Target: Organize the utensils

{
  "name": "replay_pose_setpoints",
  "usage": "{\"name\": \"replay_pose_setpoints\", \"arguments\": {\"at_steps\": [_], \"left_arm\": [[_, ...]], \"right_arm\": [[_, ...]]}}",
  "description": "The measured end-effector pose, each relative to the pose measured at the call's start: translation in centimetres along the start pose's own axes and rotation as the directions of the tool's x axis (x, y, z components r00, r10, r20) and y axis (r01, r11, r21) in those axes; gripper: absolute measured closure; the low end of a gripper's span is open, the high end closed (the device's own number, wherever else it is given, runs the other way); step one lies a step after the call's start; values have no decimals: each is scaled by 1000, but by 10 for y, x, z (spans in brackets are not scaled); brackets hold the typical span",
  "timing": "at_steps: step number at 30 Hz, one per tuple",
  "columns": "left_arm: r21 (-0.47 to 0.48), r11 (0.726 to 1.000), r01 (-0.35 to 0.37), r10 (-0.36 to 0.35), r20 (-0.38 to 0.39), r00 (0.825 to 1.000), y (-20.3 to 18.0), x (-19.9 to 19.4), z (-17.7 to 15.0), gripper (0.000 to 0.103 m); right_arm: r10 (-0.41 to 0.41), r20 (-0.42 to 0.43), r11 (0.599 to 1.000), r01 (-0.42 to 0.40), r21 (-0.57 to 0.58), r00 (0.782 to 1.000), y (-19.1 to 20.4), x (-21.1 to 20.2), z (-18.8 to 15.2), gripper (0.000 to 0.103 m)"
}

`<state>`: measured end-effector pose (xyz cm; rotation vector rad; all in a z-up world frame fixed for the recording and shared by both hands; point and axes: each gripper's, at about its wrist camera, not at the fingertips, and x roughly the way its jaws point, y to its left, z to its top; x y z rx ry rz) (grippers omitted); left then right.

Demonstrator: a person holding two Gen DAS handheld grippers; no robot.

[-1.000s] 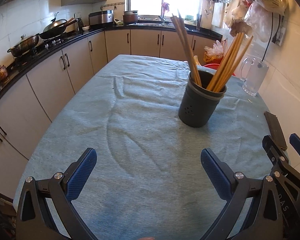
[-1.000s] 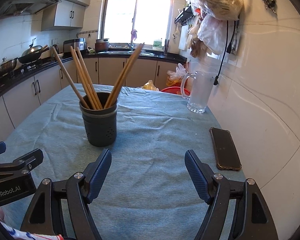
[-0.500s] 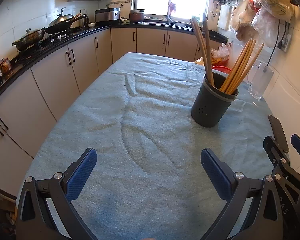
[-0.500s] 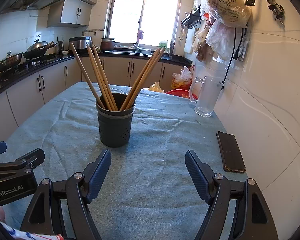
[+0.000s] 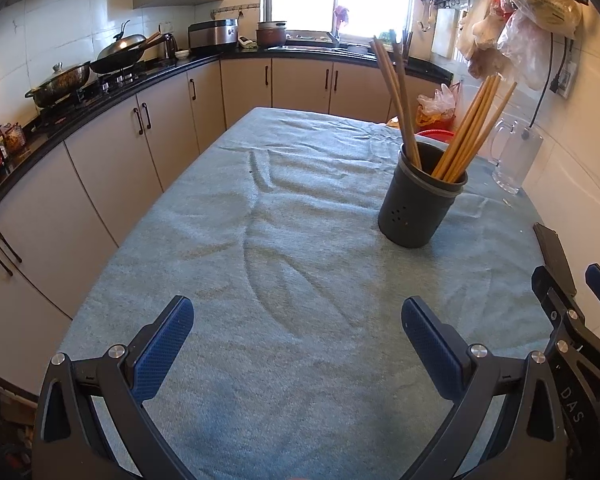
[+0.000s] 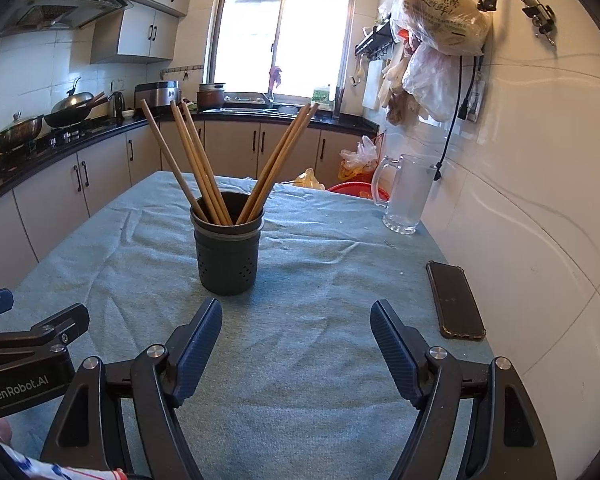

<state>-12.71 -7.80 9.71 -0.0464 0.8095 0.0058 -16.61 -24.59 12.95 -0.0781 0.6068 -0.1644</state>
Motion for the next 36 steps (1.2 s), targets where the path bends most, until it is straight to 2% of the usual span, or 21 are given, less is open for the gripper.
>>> {"name": "replay_pose_setpoints", "arguments": {"at_steps": [21,36], "left_arm": [[76,997,11,-11,4,1000,-29,-16,-13,0],[101,995,25,-21,-44,999,-32,1,-16,0]], "right_arm": [[-9,19,998,8,59,1000,-27,-15,-9,21],[0,-12,999,0,44,1000,-22,-5,-12,21]]}}
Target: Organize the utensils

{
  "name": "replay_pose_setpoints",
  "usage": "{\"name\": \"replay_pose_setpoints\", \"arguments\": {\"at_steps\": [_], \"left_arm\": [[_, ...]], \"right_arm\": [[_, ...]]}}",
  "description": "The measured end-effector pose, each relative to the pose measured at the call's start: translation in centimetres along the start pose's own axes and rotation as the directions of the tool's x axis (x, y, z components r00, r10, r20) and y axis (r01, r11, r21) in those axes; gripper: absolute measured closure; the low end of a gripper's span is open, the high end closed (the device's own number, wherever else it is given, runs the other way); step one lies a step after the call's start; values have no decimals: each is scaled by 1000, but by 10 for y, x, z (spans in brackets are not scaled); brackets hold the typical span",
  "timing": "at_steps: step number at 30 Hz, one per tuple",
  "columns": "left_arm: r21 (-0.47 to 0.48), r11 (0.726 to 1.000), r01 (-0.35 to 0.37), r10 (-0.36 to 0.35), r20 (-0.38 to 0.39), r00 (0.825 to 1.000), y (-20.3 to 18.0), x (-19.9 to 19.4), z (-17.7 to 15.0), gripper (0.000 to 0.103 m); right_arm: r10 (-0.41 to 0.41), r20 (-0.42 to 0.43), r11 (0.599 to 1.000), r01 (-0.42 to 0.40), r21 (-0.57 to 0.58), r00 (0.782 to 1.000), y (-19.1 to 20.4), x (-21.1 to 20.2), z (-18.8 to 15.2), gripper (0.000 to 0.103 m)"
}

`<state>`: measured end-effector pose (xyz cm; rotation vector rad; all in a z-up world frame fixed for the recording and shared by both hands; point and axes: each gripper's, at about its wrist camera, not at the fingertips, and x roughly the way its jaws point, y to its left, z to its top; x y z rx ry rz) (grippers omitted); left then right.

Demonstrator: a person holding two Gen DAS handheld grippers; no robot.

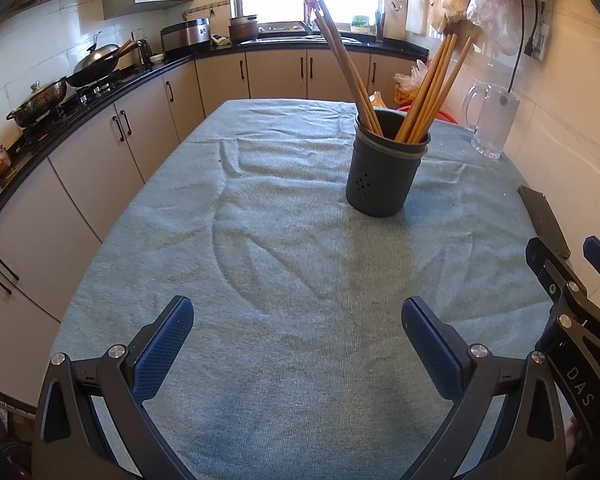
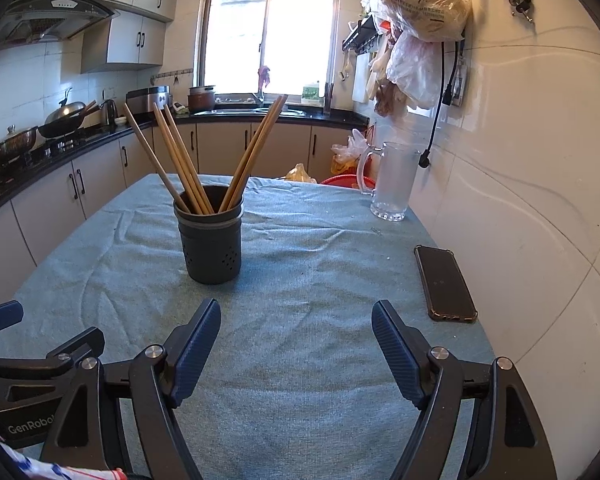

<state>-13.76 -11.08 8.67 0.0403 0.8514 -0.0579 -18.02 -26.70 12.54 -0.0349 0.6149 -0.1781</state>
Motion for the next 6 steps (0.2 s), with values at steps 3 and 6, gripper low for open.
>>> {"name": "replay_pose_setpoints", "arguments": {"at_steps": [3,6], "left_arm": [[12,1000,7,-6,-15,1000,-1,5,0,0],[28,999,18,-18,-23,1000,-3,9,0,0]], "right_arm": [[2,-17,1000,-2,-4,1000,0,5,-1,21],[15,-39,1000,-15,-2,999,-1,11,-2,21]]}}
